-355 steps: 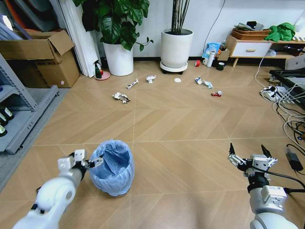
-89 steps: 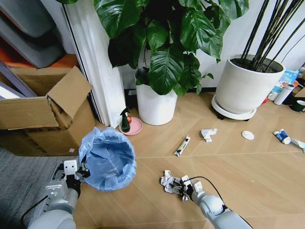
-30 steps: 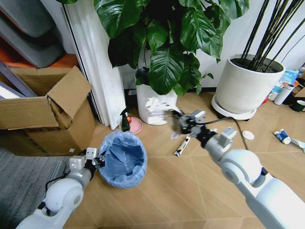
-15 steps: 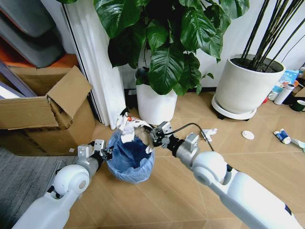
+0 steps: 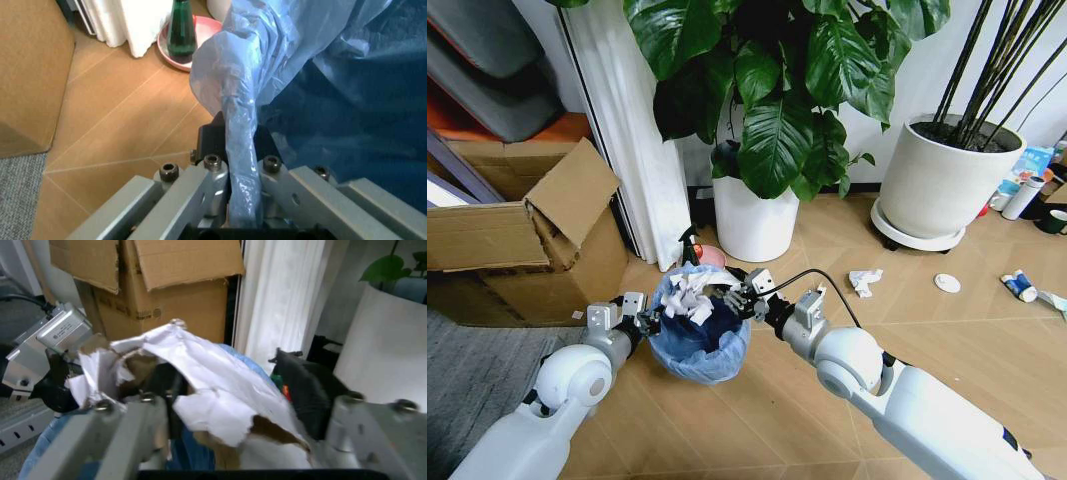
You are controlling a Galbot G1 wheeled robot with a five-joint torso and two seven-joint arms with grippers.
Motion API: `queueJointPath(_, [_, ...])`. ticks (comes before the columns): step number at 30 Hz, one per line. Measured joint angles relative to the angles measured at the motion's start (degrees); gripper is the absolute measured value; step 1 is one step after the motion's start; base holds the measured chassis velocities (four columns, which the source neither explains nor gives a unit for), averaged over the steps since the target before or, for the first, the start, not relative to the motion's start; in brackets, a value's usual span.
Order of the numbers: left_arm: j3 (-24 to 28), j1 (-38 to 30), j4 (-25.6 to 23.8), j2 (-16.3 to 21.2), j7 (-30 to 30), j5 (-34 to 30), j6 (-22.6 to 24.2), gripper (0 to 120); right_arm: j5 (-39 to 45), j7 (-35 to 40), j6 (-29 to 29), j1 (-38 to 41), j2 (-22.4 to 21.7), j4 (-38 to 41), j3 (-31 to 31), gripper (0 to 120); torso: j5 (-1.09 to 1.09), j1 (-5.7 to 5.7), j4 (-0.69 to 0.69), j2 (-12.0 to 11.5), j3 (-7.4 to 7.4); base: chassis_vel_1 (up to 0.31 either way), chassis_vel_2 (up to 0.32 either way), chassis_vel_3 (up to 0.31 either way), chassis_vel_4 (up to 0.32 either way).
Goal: Pick up the trash bin and place the garbage on the floor into it.
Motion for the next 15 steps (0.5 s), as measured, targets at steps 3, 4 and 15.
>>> queueJointPath(3, [-0.14, 0.46, -0.29, -0.01, 0.08, 0.22, 0.0, 0, -0.09, 0.01, -0.02, 0.62, 0.29, -0.48, -0.54, 65, 0.0, 0.0, 0.0, 0.0, 0.0, 0.0, 0.0, 0.0, 0.0])
queueJointPath(4, [-0.14, 0.64, -0.44, -0.06, 0.1, 0.3, 0.0, 0, -0.09, 0.03, -0.04, 1.08, 0.52, -0.84, -0.84, 69, 0.0, 0.0, 0.0, 0.0, 0.0, 0.0, 0.0, 0.0, 0.0])
queueJointPath(15, [-1.47, 2.83, -1.71, -0.32, 0.59, 1.54, 0.01, 0, -2.73, 1.54, -1.73, 8.87, 2.68, -6.25, -5.84, 100, 0.0, 0.0, 0.02, 0.0, 0.0, 0.0, 0.0, 0.0, 0.0])
